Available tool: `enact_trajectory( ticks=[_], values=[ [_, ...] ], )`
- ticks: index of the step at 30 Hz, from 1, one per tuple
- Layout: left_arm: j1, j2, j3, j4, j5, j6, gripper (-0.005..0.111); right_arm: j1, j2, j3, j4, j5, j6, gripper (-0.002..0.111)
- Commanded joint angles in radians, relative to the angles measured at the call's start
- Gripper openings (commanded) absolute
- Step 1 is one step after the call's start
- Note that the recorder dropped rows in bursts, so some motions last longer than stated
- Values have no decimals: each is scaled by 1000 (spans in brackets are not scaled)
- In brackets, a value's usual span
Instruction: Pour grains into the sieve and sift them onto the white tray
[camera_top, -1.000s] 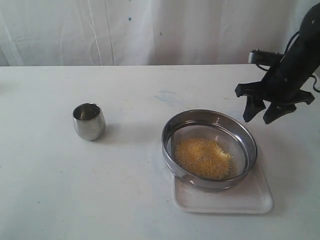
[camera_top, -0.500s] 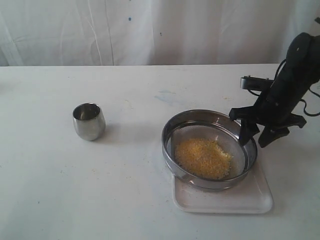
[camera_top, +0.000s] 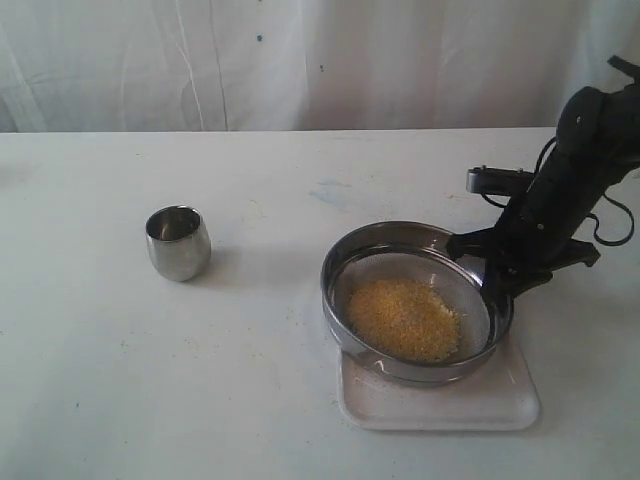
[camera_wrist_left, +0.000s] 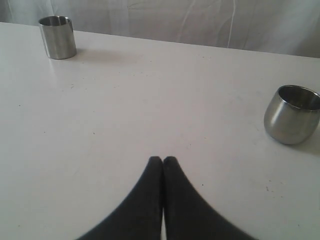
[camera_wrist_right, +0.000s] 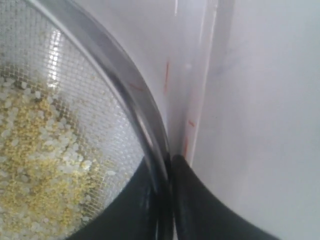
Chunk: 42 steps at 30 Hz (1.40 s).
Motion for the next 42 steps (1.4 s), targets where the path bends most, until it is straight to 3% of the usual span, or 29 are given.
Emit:
enact_trajectory(
  ticks=[1, 13, 15, 20, 25, 28, 34, 42],
  values=[
    [1, -5, 2, 3, -11, 1, 0, 0, -44, 5, -29, -1, 1, 8],
    [1, -5, 2, 3, -11, 1, 0, 0, -63, 12, -60, 7, 46, 8],
    [1, -5, 2, 3, -11, 1, 0, 0, -61, 12, -58, 9, 40, 10],
    [1, -5, 2, 3, -11, 1, 0, 0, -57, 12, -31, -1, 7, 31],
    [1, -5, 2, 3, -11, 1, 0, 0, -24, 12, -3, -5, -5, 32],
    [1, -5, 2, 3, -11, 1, 0, 0, -24, 12, -3, -5, -5, 27],
    [1, -5, 2, 3, -11, 1, 0, 0, -24, 12, -12, 3, -8, 0],
    [1, -5, 2, 3, -11, 1, 0, 0, -46, 12, -83, 44, -8, 0]
  ],
)
